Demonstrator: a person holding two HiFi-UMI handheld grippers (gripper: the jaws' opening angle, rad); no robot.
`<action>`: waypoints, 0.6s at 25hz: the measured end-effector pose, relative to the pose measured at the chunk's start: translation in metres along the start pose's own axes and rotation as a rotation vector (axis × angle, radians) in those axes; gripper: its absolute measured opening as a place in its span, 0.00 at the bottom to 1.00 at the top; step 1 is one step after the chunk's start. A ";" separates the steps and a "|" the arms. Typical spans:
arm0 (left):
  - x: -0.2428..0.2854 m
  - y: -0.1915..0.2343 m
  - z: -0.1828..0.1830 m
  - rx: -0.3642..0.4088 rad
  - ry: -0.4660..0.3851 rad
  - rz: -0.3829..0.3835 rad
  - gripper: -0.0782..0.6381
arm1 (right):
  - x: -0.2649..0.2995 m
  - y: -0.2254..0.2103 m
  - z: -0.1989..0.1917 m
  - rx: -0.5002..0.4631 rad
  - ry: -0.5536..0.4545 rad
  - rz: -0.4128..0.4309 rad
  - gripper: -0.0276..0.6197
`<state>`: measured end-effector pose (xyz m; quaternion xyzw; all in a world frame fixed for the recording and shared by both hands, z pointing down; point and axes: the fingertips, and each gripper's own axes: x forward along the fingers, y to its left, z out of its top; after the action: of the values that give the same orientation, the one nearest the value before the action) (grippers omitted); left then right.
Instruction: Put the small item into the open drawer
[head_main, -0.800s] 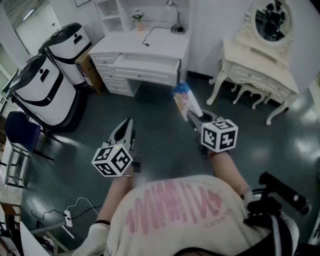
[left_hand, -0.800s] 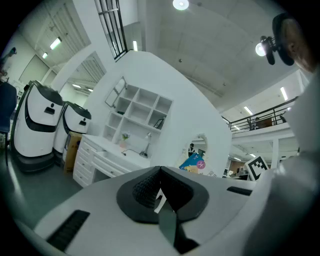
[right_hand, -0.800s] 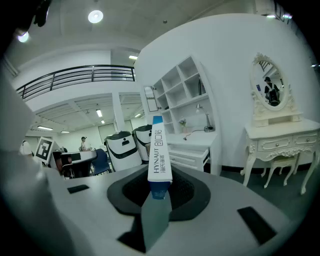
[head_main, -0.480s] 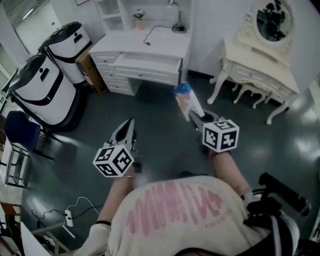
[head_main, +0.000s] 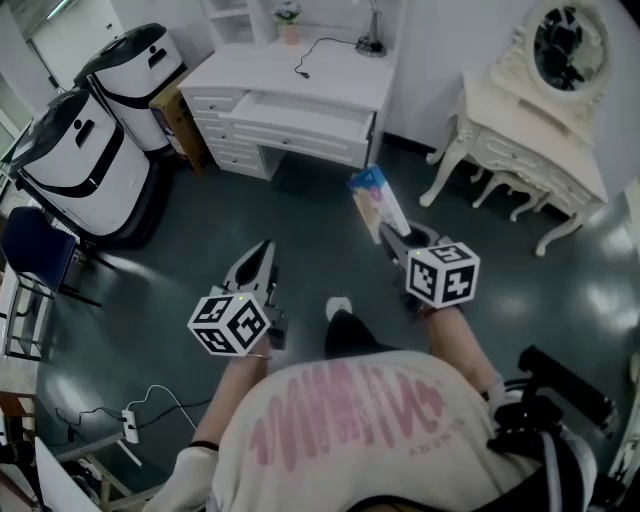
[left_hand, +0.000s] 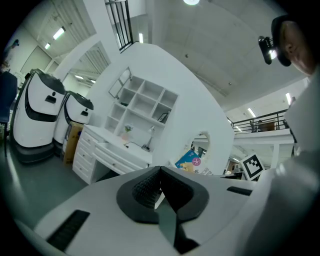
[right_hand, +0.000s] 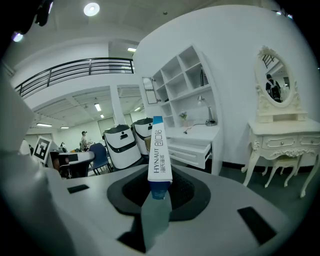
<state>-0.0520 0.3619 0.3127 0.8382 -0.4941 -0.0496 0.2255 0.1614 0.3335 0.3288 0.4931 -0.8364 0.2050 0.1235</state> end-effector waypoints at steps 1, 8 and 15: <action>0.007 0.005 0.002 -0.004 -0.003 -0.001 0.15 | 0.009 -0.003 0.003 -0.017 0.005 0.001 0.19; 0.072 0.048 0.041 -0.001 -0.043 0.009 0.15 | 0.092 -0.046 0.048 -0.086 0.019 0.007 0.19; 0.154 0.088 0.090 0.009 -0.089 0.042 0.15 | 0.173 -0.082 0.107 -0.120 0.014 0.059 0.19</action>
<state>-0.0727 0.1652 0.2912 0.8257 -0.5212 -0.0800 0.2003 0.1488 0.1148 0.3228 0.4582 -0.8606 0.1615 0.1526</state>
